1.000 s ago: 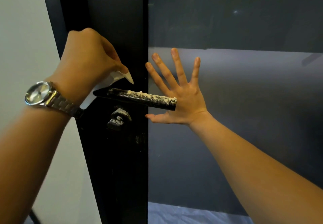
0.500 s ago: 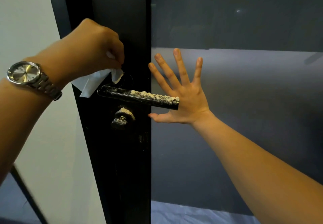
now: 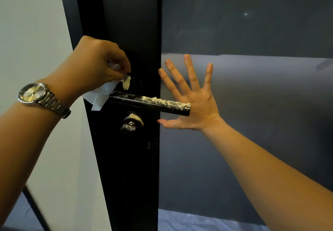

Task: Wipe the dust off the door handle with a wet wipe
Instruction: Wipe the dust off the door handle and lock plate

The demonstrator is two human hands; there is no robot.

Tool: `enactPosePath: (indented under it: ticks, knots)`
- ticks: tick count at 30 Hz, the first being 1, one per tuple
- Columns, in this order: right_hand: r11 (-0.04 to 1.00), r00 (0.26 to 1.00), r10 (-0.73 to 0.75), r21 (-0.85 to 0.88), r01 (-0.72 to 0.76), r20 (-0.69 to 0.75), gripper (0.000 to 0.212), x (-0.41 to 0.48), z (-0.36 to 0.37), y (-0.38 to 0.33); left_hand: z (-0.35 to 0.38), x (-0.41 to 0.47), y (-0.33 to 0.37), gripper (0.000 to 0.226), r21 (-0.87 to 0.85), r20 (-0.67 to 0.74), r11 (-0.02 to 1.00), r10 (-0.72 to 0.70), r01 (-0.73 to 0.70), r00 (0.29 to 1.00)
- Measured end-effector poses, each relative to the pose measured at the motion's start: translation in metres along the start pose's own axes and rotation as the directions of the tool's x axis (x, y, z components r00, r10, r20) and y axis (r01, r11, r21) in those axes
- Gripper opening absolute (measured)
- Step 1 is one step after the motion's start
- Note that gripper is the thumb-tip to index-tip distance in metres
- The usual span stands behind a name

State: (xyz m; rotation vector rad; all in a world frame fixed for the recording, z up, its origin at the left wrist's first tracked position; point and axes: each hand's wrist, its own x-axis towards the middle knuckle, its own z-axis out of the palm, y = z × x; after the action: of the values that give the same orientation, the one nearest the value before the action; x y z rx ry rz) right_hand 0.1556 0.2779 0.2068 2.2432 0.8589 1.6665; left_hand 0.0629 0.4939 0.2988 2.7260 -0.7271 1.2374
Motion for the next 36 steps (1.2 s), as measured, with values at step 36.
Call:
enactPosePath:
  ticks: [36]
  knots:
    - [0.978, 0.981, -0.183, 0.114, 0.175, 0.069, 0.120, 0.025, -0.020, 0.011, 0.017, -0.012, 0.027, 0.017, -0.095, -0.094, 0.953, -0.297, 0.288, 0.950]
